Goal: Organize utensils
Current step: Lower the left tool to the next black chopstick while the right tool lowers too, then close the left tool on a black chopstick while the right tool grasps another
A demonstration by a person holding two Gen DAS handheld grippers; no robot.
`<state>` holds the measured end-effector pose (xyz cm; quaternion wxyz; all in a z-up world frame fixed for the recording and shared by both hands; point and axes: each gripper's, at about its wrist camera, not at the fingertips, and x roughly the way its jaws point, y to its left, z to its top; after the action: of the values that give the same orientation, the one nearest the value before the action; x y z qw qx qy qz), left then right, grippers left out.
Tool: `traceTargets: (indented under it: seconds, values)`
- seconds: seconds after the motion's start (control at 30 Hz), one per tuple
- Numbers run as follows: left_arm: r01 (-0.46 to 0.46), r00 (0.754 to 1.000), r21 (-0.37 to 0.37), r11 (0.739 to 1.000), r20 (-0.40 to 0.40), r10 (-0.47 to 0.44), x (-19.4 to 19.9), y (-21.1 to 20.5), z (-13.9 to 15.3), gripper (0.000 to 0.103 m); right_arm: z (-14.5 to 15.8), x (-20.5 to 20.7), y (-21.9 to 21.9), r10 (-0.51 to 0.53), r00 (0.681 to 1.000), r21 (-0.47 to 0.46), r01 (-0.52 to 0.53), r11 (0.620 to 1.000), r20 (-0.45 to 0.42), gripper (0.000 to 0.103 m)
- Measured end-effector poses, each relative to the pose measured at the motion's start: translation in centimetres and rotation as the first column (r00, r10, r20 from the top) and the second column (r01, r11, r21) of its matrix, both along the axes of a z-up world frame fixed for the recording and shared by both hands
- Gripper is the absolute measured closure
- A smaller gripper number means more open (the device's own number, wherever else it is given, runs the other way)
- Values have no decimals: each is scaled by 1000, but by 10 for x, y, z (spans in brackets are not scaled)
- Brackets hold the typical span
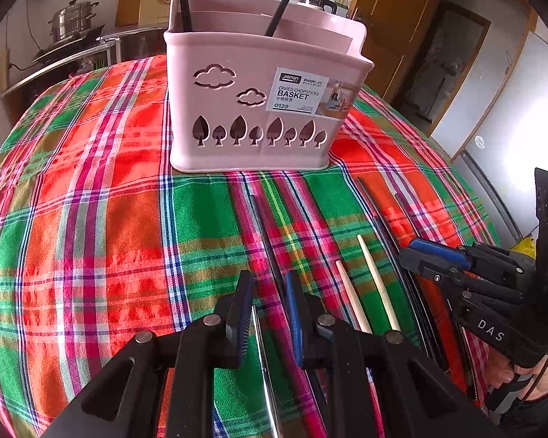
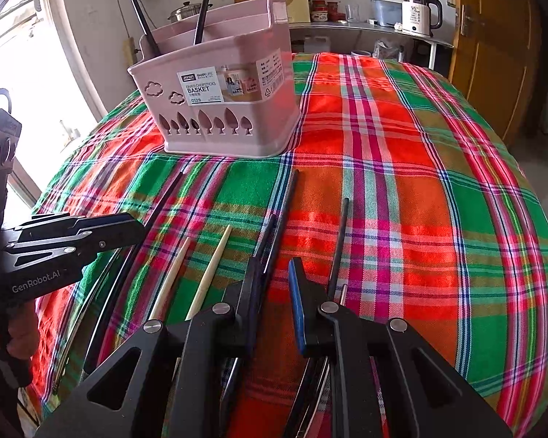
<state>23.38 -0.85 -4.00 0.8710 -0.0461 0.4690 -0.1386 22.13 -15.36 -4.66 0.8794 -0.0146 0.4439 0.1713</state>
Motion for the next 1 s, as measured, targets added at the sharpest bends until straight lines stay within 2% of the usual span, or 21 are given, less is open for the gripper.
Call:
traceTargets:
  seconds: [0.27,0.5,0.73,0.83,1.0]
  values:
    - [7,1000,36,999,-4,-7,9,-6,-1,86,2,13,6,-2,1000,-41,2,999,-6,87]
    - [7,1000,43,999,-1,-7,15,-8,-2,86,2,31,8,-15,1000,-43,14,999,-26,87]
    - [8,1000,40,999,-3,-8,20,-9,-3,86,0,41,16,-7,1000,-84,5,996,-25,87]
    - [11,1000,47,999,-7,-11,24,-10,-3,86,1,44,18,-6,1000,-94,4,996,-24,92]
    - [5,1000,56,998,-22,-3,30,-11,-3,95,1,47,16,-6,1000,-87,3,996,-30,96]
